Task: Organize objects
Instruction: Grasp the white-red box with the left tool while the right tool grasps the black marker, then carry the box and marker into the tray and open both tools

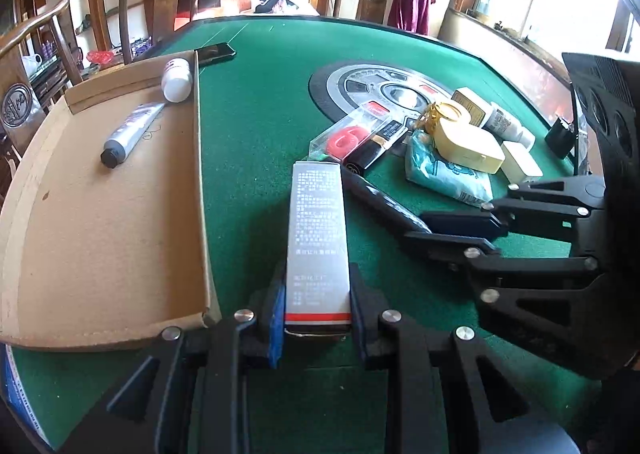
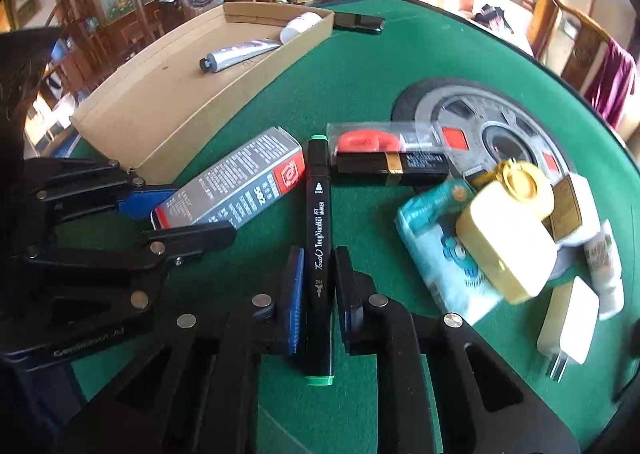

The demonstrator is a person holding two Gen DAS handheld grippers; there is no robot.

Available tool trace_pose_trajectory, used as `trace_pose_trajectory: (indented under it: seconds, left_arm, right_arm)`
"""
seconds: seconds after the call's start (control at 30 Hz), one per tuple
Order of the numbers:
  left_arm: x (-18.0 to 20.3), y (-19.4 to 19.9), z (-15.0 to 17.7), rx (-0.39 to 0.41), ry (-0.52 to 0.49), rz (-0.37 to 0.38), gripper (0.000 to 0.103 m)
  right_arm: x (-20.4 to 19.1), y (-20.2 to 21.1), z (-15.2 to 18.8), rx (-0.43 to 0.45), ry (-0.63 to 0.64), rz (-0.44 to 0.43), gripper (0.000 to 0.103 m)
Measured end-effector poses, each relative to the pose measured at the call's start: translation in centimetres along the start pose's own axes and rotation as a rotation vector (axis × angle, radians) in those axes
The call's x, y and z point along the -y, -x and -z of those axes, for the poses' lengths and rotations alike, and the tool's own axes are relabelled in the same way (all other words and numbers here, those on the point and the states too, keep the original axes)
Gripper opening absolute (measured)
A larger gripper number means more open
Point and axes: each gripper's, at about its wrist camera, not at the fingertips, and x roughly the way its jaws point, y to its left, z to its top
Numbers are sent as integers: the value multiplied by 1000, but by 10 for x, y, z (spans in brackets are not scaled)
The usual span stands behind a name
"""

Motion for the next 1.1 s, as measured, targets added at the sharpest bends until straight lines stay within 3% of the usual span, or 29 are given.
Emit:
trace_pose_trajectory:
  seconds: [0.13,0.37,0.53,0.8,1.1]
  left_arm:
    - [3,5,3,-9,-6,18,26]
    - [17,-7,-6,-27,-51,-77,27]
    - [13,-5,-4,2,-39,-35,26]
    - [5,21,0,56,2,26,26]
    - [-7,50,-2,121,39,55,26]
  right_arm:
    - [-4,6,9,-23,-13,-5,15]
    - [-7,-1,4,3,2,30,16]
    - [-11,0,5,-2,13,64,15]
    - [-5,23,5,59,-68,-36,15]
    - [-10,39,10,119,-110,-60,15]
